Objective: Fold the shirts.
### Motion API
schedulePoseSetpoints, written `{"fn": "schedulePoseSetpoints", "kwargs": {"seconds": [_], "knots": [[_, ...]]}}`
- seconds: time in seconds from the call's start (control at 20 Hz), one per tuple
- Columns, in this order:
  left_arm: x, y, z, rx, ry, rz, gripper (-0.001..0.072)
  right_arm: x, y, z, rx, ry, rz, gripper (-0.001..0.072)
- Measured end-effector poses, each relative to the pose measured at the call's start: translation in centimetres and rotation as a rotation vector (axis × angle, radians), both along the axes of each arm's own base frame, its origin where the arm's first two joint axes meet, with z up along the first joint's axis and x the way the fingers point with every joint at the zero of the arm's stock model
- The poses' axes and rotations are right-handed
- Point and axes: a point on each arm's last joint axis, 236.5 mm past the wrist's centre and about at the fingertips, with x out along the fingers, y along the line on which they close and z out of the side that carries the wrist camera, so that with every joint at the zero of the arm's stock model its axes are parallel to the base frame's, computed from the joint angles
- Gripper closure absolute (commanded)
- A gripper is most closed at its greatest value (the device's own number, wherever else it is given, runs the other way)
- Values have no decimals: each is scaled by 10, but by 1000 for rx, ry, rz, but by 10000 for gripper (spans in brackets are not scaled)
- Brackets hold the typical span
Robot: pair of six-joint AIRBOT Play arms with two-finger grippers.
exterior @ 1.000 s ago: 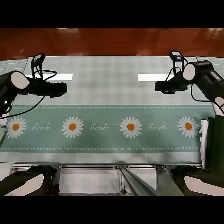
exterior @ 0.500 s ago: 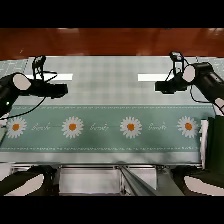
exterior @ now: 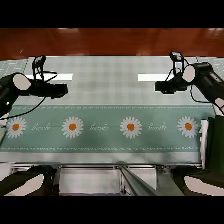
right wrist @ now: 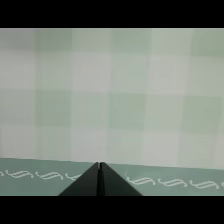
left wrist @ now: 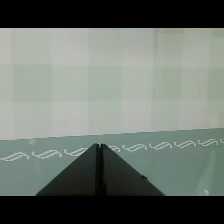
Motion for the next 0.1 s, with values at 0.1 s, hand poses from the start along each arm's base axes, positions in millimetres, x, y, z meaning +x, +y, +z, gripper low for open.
{"fn": "schedulePoseSetpoints", "kwargs": {"seconds": [0.1], "knots": [[0, 0, 0, 0, 0, 0, 688, 0, 0, 0, 0, 0, 0, 684]]}}
